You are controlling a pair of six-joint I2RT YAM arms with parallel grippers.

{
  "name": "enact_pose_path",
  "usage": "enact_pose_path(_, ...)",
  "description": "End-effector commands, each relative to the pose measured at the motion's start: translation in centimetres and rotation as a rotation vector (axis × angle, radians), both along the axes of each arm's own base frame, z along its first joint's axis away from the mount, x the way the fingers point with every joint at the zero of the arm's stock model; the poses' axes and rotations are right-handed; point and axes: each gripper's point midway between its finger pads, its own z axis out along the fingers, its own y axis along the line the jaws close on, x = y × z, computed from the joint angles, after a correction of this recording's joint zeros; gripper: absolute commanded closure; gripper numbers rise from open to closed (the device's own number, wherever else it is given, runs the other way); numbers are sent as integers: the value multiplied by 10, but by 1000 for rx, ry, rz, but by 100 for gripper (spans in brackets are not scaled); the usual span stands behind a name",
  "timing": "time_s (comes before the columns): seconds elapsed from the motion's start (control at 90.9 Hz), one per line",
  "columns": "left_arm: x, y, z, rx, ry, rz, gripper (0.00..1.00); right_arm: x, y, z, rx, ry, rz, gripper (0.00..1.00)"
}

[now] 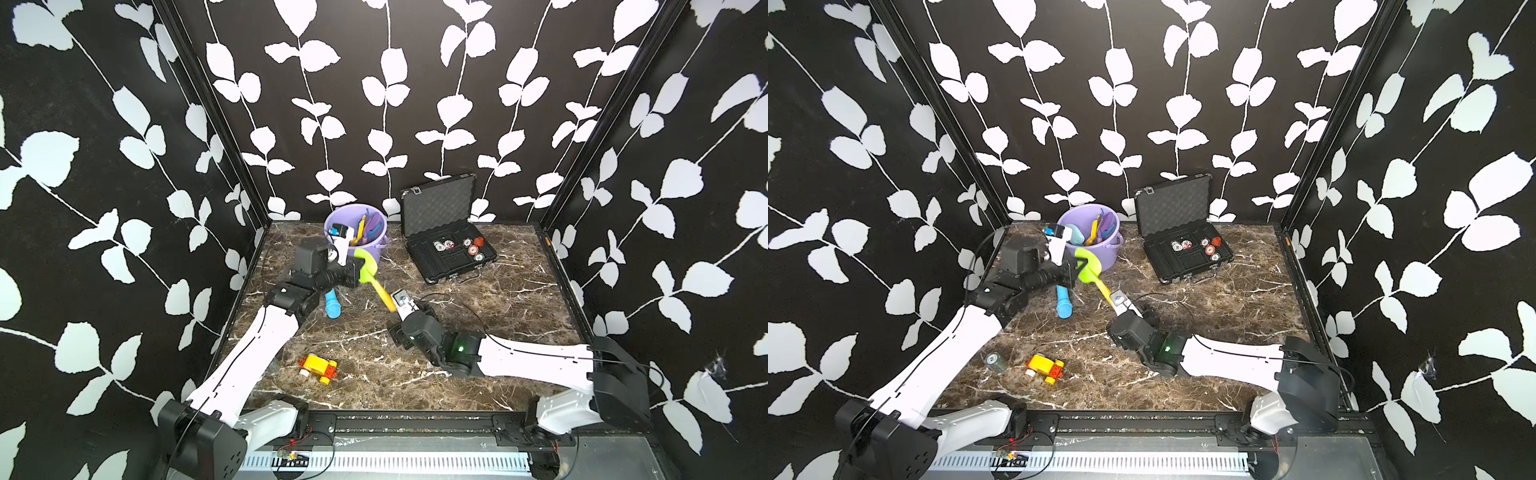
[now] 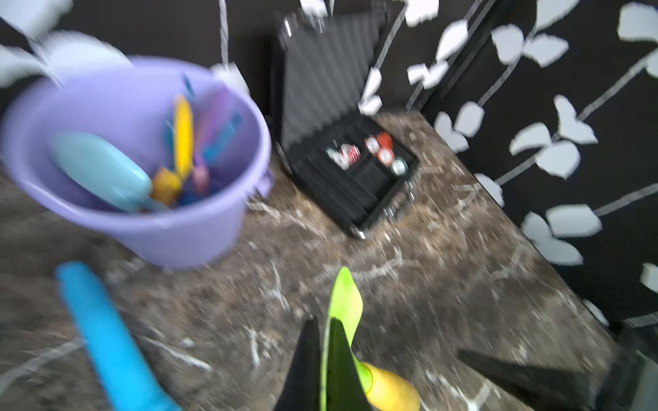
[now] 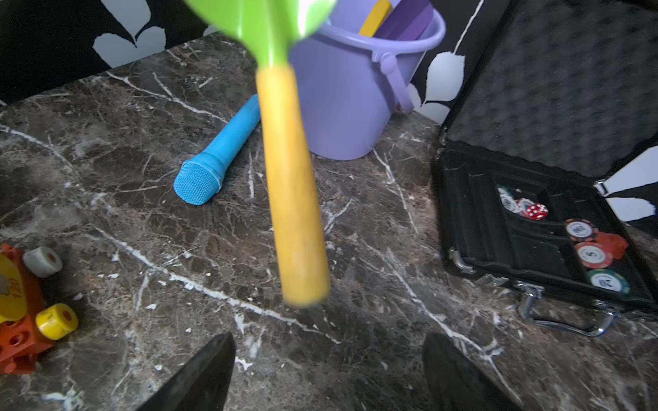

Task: Organize the gardening tools
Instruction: Pick up the gardening tool from the center of the board, then place the gardening tool in the container.

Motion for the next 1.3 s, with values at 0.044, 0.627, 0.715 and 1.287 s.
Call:
enact_pose_path(0.044,19,37,84,66,-258,207,100,6,-34,5,13,-39,-127,10)
enact_pose_path(0.627,147,67,125,457,-454,516,100,7,-90,16,-15,-99,-279,1)
enact_pose_path(0.715,167,65,108,505,-453,522,100,7,-98,18,-8,-110,-300,1)
enact_pose_path(1.287,237,55,-49,614,-211,402,100,-2,-185,27,138,-185,-412,1)
